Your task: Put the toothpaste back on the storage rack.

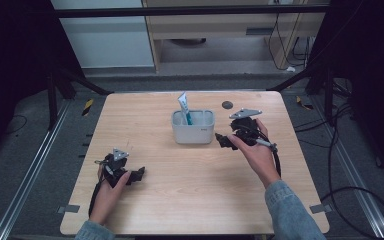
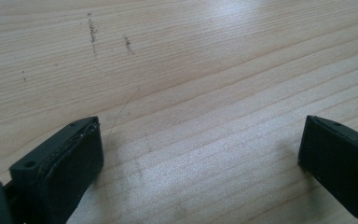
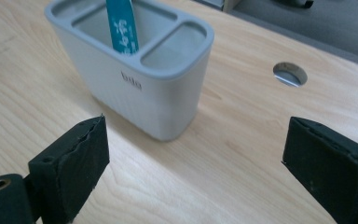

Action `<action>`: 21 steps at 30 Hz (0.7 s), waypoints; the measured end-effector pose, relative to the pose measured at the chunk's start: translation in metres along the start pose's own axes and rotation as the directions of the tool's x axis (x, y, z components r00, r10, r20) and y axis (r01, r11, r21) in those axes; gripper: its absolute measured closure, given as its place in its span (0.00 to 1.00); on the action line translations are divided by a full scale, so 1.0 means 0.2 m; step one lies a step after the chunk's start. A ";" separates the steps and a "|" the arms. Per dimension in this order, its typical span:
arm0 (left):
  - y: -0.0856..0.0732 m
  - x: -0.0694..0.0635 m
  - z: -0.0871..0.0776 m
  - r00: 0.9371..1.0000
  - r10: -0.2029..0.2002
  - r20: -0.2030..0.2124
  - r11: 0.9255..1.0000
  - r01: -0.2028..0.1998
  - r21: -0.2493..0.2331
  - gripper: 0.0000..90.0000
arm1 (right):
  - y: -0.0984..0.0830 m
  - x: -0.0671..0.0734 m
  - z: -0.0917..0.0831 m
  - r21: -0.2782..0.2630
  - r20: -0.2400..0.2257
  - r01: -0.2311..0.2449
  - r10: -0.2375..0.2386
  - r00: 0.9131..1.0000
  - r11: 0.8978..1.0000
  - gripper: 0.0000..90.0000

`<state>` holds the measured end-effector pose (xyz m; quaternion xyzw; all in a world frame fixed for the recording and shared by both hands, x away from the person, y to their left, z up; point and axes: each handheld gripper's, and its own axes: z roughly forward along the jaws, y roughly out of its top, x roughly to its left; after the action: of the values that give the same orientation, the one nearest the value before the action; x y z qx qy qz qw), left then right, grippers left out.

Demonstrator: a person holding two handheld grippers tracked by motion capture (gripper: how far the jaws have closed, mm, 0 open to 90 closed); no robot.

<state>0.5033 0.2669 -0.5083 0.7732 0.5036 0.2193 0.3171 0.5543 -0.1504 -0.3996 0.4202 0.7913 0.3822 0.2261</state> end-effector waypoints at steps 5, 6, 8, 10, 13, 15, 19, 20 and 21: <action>0.00 0.00 0.00 1.000 0.000 0.000 1.000 0.000 0.000 0.00 | -0.09 -0.04 0.00 0.049 0.018 -0.006 0.005 1.000 0.999 0.10; 0.00 0.00 0.00 1.000 0.000 0.000 1.000 0.000 0.000 0.00 | -0.11 -0.05 0.00 0.055 0.024 -0.025 0.023 0.999 0.998 0.10; 0.00 0.00 0.00 1.000 0.000 0.000 1.000 0.000 0.000 0.00 | -0.16 -0.08 0.00 0.065 0.059 -0.032 0.028 0.998 0.997 0.08; 0.00 0.00 0.00 1.000 0.000 0.000 1.000 0.000 0.000 0.00 | -0.20 -0.10 -0.01 0.066 0.083 -0.054 0.048 0.995 0.996 0.08; 0.00 0.00 0.00 1.000 0.000 0.000 1.000 0.000 0.000 0.00 | -0.25 -0.13 -0.01 0.080 0.098 -0.072 0.064 0.993 0.994 0.10; 0.00 0.00 0.00 1.000 0.000 0.000 1.000 0.000 0.000 0.00 | -0.30 -0.16 -0.01 0.101 0.110 -0.075 0.063 0.992 0.992 0.11; 0.00 0.00 0.00 1.000 0.000 -0.001 1.000 0.000 0.000 0.00 | -0.38 -0.20 -0.01 0.129 0.134 -0.075 0.058 0.989 0.989 0.14; 0.00 0.00 0.00 1.000 0.000 -0.001 1.000 0.000 0.000 0.00 | -0.40 -0.22 -0.01 0.128 0.140 -0.071 0.053 0.989 0.989 0.14; 0.00 0.00 0.00 1.000 0.000 -0.001 1.000 0.000 0.000 0.00 | -0.43 -0.23 -0.01 0.123 0.148 -0.075 0.056 0.987 0.990 0.15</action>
<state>0.5032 0.2668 -0.5083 0.7729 0.5039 0.2196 0.3169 0.5364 -0.2190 -0.4648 0.4862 0.7817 0.3063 0.2424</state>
